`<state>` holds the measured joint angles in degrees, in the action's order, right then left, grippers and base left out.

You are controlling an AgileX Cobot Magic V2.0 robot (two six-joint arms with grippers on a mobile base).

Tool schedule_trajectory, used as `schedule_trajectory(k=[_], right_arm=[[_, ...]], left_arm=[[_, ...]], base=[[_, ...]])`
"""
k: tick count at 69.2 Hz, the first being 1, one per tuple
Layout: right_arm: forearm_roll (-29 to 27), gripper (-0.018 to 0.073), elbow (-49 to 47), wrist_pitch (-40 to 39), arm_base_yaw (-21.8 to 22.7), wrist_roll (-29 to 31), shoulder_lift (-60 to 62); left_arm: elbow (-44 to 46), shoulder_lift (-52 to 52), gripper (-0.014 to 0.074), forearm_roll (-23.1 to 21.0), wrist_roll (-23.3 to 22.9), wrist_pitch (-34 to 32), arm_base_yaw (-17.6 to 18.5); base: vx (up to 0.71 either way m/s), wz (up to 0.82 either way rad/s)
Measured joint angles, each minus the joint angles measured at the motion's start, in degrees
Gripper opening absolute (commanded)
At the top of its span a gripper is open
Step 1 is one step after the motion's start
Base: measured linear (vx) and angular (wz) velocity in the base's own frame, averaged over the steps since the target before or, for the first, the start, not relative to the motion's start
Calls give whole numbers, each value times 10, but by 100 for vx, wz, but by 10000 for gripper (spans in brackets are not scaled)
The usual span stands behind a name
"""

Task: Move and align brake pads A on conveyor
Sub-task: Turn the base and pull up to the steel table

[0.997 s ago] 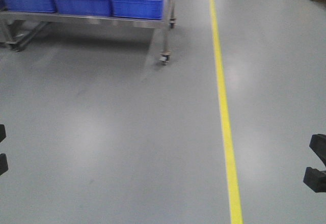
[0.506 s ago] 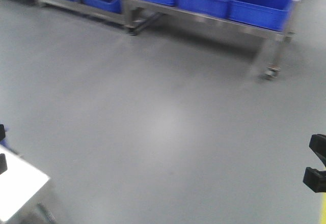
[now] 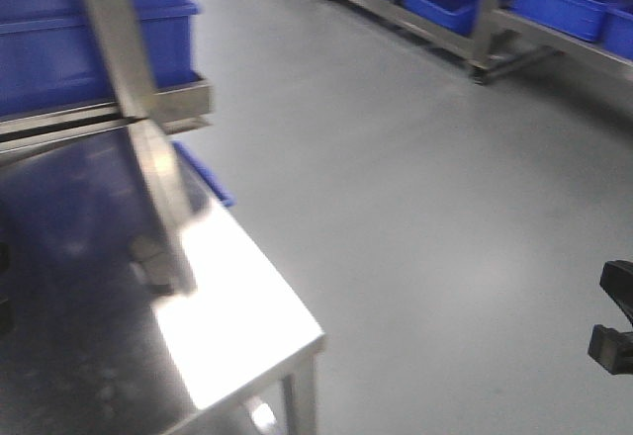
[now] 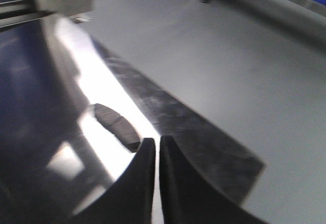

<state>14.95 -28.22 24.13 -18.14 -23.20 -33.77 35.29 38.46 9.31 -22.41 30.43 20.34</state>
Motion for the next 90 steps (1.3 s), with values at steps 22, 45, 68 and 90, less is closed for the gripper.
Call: schedule_trajectory(k=[22, 45, 68, 90], right_arm=[[0, -10, 0, 0, 0, 0, 0], [0, -10, 0, 0, 0, 0, 0], [0, -10, 0, 0, 0, 0, 0], [0, -10, 0, 0, 0, 0, 0]], left_arm=[[0, 0, -7, 0, 0, 0, 0], [0, 0, -7, 0, 0, 0, 0], [0, 0, -7, 0, 0, 0, 0], [0, 0, -7, 0, 0, 0, 0]], base=[[8, 73], [8, 58], [6, 41], [0, 1]])
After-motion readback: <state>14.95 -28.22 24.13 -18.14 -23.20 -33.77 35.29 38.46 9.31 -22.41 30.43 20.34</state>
